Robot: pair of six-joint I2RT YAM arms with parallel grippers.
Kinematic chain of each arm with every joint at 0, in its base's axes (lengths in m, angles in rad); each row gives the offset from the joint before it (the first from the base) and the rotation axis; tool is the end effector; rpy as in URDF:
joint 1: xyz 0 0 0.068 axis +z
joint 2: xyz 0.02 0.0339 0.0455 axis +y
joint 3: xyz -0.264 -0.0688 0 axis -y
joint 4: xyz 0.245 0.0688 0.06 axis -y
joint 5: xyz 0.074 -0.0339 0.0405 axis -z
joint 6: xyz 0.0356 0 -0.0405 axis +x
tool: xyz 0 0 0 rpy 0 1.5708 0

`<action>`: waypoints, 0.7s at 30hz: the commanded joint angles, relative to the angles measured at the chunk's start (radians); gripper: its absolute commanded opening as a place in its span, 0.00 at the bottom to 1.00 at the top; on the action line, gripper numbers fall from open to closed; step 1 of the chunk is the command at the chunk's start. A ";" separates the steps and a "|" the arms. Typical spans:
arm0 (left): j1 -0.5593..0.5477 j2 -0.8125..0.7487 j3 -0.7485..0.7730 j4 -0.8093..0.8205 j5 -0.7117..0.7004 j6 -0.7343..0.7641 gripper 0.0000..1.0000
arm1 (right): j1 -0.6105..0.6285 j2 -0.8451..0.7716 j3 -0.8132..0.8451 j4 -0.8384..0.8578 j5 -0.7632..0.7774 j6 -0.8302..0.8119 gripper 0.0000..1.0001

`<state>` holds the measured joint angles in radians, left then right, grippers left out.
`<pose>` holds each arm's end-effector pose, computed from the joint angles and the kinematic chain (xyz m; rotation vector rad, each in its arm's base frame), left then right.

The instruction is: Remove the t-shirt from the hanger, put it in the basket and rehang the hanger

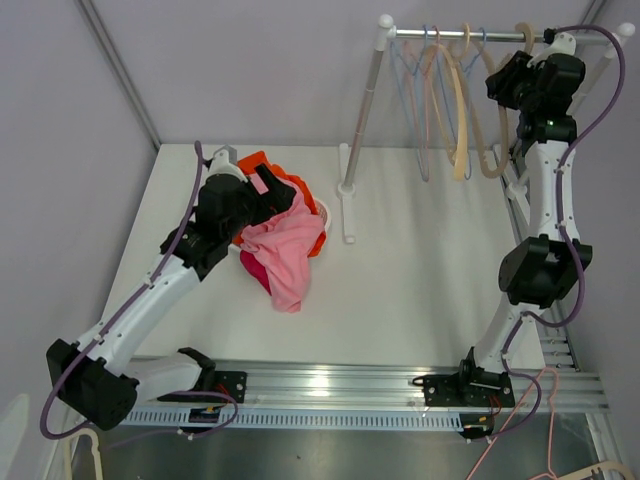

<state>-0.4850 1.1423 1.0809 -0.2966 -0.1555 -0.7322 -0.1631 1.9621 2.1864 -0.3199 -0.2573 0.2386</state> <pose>0.2333 -0.1167 0.3602 -0.3501 1.9506 -0.6582 0.4496 -0.0648 0.4602 0.1399 1.6645 0.2713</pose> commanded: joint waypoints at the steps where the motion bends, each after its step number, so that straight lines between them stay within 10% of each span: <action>1: -0.023 -0.055 0.005 0.010 -0.022 0.010 1.00 | 0.005 -0.118 -0.091 -0.081 0.120 0.007 0.44; 6: -0.041 -0.102 0.004 -0.006 -0.048 0.011 1.00 | 0.008 -0.339 -0.238 -0.038 0.249 -0.047 0.69; 13: -0.099 -0.156 0.005 -0.041 -0.094 0.016 0.99 | 0.008 -0.673 -0.435 -0.062 0.366 -0.068 0.73; 21: -0.153 -0.222 -0.035 -0.084 -0.101 0.088 1.00 | 0.034 -1.098 -0.867 -0.026 0.160 0.140 1.00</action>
<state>-0.6216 0.9520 1.0679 -0.3618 -0.2379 -0.6975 -0.1467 0.9257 1.4773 -0.3622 0.0231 0.2707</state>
